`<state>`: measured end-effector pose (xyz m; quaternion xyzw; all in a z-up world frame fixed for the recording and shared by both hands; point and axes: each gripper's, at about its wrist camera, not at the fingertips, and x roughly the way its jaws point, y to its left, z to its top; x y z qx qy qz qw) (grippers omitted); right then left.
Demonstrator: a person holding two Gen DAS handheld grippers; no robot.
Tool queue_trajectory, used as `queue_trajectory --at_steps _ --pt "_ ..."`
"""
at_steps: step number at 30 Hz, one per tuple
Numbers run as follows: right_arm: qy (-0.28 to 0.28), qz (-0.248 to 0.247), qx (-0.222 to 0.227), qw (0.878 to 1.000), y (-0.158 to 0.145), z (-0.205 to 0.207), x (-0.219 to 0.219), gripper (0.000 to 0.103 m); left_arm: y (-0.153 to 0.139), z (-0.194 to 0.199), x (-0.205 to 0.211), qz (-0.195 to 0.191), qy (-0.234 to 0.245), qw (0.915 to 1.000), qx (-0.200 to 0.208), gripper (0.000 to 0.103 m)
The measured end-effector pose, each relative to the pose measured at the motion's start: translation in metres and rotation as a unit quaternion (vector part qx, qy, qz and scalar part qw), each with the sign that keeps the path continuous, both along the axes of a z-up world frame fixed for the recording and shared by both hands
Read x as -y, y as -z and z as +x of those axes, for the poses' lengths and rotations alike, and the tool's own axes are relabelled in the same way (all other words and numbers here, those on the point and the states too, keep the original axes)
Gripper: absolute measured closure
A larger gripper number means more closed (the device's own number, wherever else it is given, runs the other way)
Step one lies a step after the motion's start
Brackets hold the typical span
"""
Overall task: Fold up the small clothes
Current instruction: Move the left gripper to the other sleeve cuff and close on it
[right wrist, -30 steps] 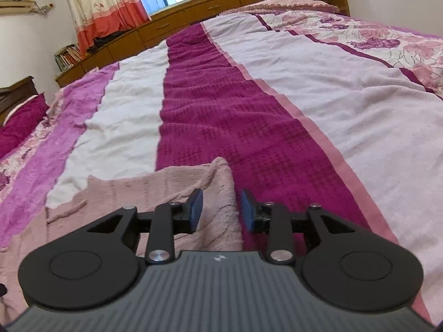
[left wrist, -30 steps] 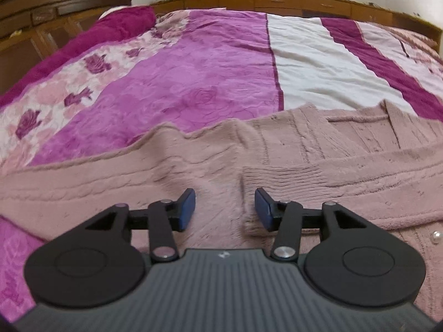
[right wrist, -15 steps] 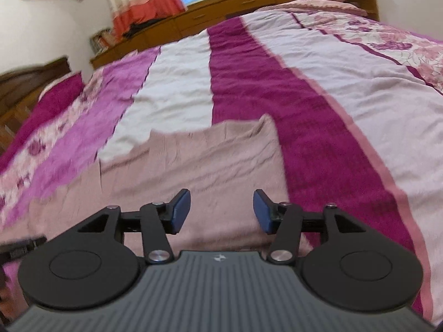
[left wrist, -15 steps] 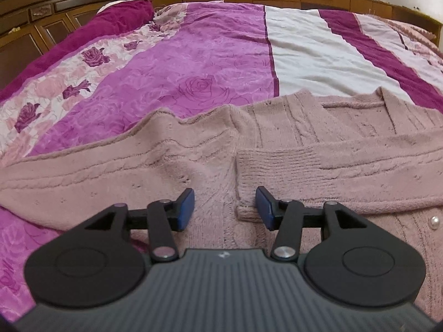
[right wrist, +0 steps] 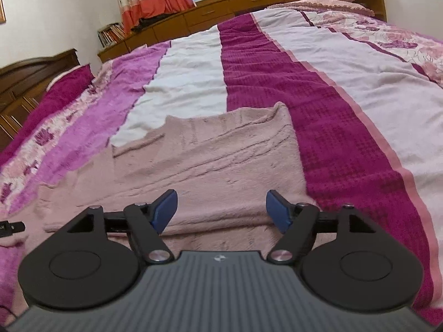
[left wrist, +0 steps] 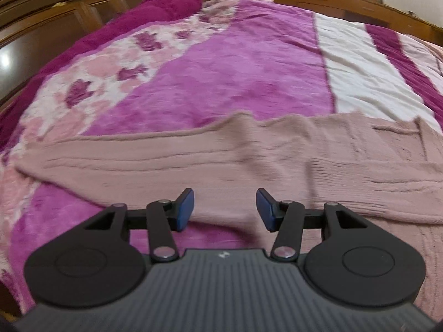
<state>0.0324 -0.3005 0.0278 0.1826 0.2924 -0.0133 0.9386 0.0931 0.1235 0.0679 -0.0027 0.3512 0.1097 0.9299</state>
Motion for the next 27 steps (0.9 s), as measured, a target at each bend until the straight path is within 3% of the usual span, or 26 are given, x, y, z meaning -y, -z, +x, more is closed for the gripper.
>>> queue_trajectory --at_steps 5,13,18,27 --pt "-0.016 0.012 0.004 1.000 -0.008 -0.020 -0.009 0.023 -0.009 -0.010 -0.043 -0.010 -0.045 0.9989 -0.004 0.051" --pt "-0.011 0.029 -0.006 0.999 -0.007 -0.051 -0.016 0.020 0.006 -0.016 -0.104 -0.119 -0.134 0.9838 -0.006 0.051" --pt "0.007 0.022 -0.016 1.000 0.000 -0.066 -0.015 0.019 0.017 -0.015 -0.120 -0.165 -0.151 0.9745 0.017 0.051" --pt "0.024 0.016 -0.029 0.999 0.005 -0.068 -0.024 0.015 0.034 0.001 -0.140 -0.189 -0.165 0.9675 0.032 0.051"
